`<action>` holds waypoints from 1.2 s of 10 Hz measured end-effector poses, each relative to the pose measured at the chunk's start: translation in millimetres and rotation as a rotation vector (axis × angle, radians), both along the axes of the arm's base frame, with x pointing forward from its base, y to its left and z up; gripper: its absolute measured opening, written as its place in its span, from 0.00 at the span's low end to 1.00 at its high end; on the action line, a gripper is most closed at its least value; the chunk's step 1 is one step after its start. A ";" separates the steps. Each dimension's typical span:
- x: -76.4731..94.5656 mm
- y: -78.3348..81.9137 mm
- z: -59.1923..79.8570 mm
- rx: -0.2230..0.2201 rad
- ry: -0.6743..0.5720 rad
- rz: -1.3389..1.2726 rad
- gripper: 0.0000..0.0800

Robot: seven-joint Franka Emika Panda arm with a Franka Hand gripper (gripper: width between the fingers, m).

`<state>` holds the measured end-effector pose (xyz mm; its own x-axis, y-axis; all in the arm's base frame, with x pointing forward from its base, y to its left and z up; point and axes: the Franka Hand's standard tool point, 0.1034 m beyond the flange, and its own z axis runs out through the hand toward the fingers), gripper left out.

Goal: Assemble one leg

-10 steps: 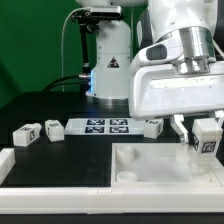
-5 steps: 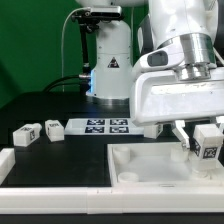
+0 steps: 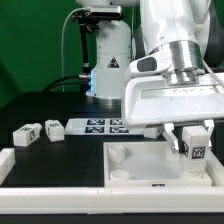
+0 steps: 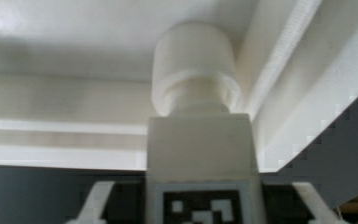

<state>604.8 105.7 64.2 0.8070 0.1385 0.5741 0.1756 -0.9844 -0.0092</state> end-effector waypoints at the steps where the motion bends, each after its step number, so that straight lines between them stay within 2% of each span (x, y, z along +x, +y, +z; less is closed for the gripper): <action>1: -0.2 0.1 0.2 0.000 0.005 0.000 0.36; 3: -1.2 0.3 -1.9 -0.001 0.038 0.001 0.36; 4: -2.3 0.4 -3.5 -0.001 0.046 0.002 0.48; 5: -2.3 0.4 -3.6 -0.001 0.046 0.002 0.72; 6: -2.5 0.4 -3.9 -0.001 0.047 0.002 0.79; 12: -2.9 0.4 -4.7 -0.001 0.049 0.002 0.81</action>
Offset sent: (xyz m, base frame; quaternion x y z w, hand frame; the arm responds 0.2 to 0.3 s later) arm 0.0000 0.0000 0.0000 0.0000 0.0000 0.0000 1.0000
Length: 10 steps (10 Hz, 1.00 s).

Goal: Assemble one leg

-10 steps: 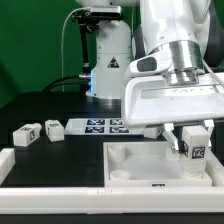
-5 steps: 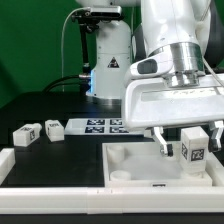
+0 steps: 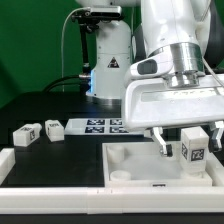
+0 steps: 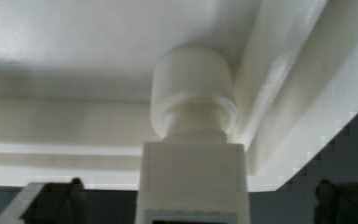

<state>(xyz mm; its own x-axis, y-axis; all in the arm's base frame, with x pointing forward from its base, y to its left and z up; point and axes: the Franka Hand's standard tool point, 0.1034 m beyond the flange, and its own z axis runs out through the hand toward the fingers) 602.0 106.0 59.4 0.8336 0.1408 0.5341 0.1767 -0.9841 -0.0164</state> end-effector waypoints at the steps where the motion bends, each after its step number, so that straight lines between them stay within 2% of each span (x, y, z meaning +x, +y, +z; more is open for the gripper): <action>1: 0.0 0.0 -0.1 0.000 0.000 0.000 0.81; 3: 0.0 1.2 5.5 0.001 0.021 -0.001 0.81; 5: 5.0 -0.3 23.4 0.003 0.015 -0.004 0.81; 8: 15.0 -5.6 28.0 -0.014 0.079 0.018 0.81; 10: 16.3 -6.8 20.7 -0.017 0.240 0.034 0.81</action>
Offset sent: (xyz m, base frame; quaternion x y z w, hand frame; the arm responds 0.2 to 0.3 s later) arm -0.0015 -0.0066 0.0284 -0.0061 -0.0385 0.0028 0.9992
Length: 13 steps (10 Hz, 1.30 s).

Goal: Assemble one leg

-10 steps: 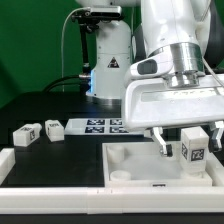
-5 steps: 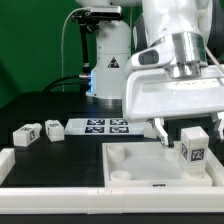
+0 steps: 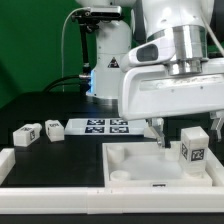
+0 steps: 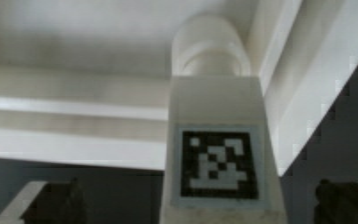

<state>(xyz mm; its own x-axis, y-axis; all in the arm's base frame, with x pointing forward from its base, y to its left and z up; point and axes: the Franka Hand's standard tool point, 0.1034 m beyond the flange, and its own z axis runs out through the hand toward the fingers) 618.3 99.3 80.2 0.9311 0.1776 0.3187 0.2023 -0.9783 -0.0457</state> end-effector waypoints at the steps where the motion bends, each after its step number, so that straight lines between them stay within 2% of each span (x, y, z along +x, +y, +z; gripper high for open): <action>1: 0.2 -0.3 -0.9 0.000 0.095 0.006 0.81; 2: 2.1 -1.6 -1.4 -0.001 0.165 0.010 0.81; 3: -4.5 0.8 -3.6 -0.003 0.303 0.015 0.81; 4: 1.9 2.0 -2.4 -0.001 0.309 0.018 0.81; 10: 1.9 11.5 -2.0 0.000 0.304 0.027 0.81; 11: 2.0 11.8 -2.1 0.000 0.303 0.029 0.65; 12: 2.0 11.6 -2.2 0.000 0.304 0.029 0.65; 13: 2.0 11.5 -2.2 0.000 0.304 0.028 0.46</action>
Offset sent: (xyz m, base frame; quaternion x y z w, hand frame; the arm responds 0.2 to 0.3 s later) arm 0.0024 -0.0018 -0.0012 -0.0023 -0.0852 -0.0032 0.9964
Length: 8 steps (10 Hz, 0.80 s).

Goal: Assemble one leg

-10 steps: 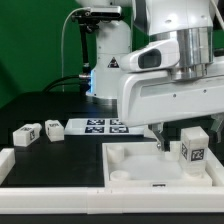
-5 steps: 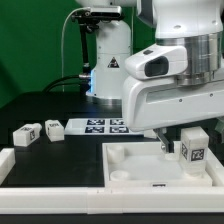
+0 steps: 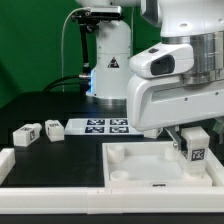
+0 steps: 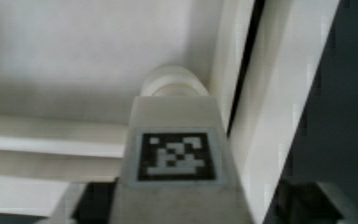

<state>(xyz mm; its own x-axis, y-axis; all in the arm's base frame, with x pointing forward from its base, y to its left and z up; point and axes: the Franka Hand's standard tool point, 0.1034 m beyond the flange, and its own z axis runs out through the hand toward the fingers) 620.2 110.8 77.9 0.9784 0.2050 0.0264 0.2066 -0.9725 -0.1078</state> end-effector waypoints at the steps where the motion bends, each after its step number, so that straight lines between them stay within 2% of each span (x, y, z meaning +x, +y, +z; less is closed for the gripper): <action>1: 0.0 -0.1 0.0 0.000 0.000 0.000 0.37; 5: -0.1 -0.1 -0.1 0.001 0.004 -0.031 0.37; 8: -5.8 0.2 -0.3 0.038 0.001 -0.440 0.37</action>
Offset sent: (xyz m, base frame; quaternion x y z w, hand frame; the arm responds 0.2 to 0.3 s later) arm 0.0000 0.0000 0.0000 0.0000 0.0000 0.0899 0.9960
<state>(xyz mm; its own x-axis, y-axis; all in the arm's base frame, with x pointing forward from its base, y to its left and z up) 614.5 111.0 77.7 0.9724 -0.2319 0.0244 -0.2261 -0.9632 -0.1455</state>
